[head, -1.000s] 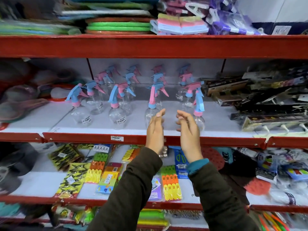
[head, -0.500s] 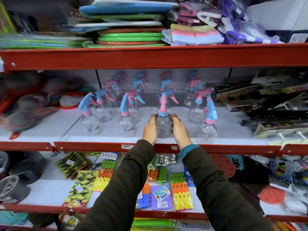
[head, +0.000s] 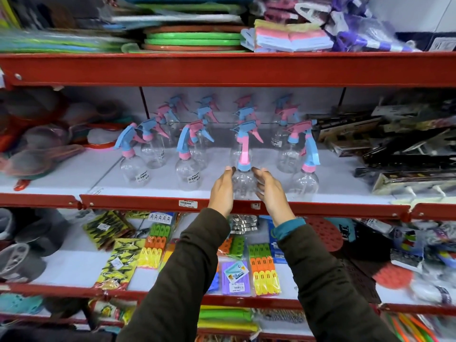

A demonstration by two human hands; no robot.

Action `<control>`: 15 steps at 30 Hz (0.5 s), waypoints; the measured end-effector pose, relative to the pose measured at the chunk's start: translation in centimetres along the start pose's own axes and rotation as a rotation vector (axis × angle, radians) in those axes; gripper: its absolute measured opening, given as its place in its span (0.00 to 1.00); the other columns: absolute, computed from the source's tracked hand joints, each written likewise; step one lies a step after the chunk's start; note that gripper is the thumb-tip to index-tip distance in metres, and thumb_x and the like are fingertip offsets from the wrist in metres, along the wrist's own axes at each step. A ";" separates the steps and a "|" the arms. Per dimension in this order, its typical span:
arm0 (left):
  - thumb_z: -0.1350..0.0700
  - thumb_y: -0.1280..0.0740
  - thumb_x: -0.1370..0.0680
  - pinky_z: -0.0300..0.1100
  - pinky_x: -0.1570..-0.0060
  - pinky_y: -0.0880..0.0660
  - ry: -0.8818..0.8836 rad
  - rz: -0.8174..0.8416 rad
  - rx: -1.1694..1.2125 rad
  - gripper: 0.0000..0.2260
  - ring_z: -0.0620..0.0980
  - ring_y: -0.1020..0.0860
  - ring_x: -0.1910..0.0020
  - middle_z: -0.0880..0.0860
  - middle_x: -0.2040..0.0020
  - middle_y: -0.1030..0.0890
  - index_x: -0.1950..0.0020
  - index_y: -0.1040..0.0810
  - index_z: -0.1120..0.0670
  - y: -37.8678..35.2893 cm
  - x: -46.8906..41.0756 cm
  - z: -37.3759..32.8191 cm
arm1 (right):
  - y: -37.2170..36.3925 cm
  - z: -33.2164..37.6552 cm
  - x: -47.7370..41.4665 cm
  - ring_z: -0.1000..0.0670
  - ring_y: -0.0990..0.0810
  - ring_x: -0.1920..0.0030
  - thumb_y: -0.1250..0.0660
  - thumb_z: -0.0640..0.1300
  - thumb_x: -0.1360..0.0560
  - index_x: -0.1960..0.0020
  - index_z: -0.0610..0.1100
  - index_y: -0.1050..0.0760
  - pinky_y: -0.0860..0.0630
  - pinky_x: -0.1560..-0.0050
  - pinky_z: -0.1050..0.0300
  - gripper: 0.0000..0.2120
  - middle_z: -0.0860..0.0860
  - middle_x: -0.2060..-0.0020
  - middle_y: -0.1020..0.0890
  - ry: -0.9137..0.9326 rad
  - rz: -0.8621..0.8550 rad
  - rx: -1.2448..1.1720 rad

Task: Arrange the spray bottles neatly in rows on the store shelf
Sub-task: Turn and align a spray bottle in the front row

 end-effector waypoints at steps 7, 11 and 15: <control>0.44 0.47 0.17 0.49 0.20 0.42 -0.014 -0.052 0.016 0.25 0.50 0.35 0.21 0.50 0.21 0.32 0.22 0.33 0.52 1.4 1.0 -0.6 | 1.8 2.4 3.0 0.53 0.30 0.29 0.45 0.54 0.20 0.30 0.49 0.26 0.36 0.24 0.49 0.22 0.57 0.33 0.26 0.170 -0.182 0.046; 0.47 0.48 0.16 0.52 0.20 0.41 -0.080 -0.088 0.084 0.23 0.50 0.33 0.22 0.50 0.23 0.29 0.23 0.30 0.52 3.4 2.2 -1.7 | 1.6 4.1 6.4 0.54 0.24 0.34 0.45 0.53 0.20 0.36 0.50 0.23 0.29 0.29 0.49 0.18 0.51 0.36 0.21 0.351 -0.298 0.090; 0.49 0.50 0.15 0.49 0.22 0.37 -0.142 -0.118 0.125 0.22 0.51 0.29 0.26 0.52 0.26 0.25 0.25 0.28 0.54 6.1 3.4 -2.7 | -2.4 4.6 8.0 0.54 0.21 0.39 0.44 0.56 0.21 0.39 0.54 0.21 0.25 0.34 0.51 0.17 0.55 0.41 0.20 0.435 -0.250 0.116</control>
Point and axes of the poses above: each hand's wrist, its own x-axis away from the middle knuckle, its own y-axis out of the back of the hand, z = x × y, the point moved 9 cm from there along -x, towards the middle knuckle
